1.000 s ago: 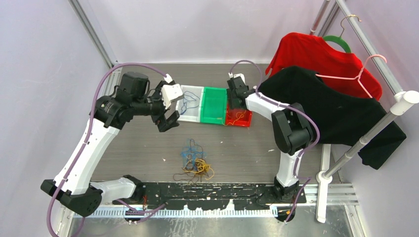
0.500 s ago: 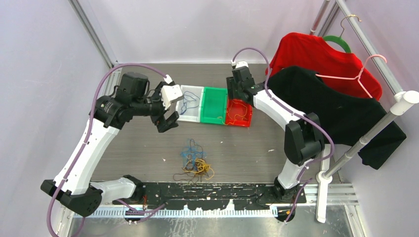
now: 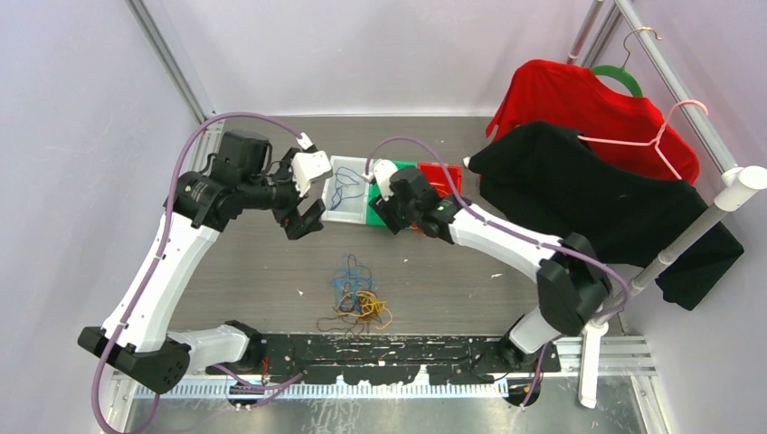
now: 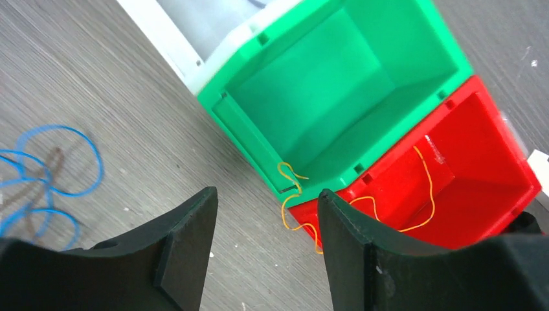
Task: Untangle the cables
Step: Place the cable in the bin.
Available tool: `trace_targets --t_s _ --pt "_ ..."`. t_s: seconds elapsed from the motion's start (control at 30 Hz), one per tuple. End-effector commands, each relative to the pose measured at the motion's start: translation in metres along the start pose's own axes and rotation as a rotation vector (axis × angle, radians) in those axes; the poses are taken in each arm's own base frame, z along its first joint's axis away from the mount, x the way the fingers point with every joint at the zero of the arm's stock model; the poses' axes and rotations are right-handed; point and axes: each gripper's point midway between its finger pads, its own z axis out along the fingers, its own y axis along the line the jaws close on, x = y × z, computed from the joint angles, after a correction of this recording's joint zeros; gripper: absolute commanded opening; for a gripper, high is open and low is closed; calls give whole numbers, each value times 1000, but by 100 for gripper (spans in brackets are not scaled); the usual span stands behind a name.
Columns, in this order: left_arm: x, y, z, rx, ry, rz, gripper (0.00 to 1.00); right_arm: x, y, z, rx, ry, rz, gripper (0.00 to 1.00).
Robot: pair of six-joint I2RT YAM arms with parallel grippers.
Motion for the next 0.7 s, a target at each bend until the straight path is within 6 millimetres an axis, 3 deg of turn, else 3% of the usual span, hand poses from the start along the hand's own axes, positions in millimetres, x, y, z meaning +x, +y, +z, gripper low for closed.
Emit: trace_targets --t_s 0.0,0.3,0.67 --pt "-13 0 -12 -14 -44 6 88 1 -14 20 67 62 -163 62" --pt "-14 0 -12 -16 -50 -3 88 10 -28 46 132 166 -285 60" --pt "-15 2 -13 -30 -59 9 88 19 -23 64 90 240 -346 53"
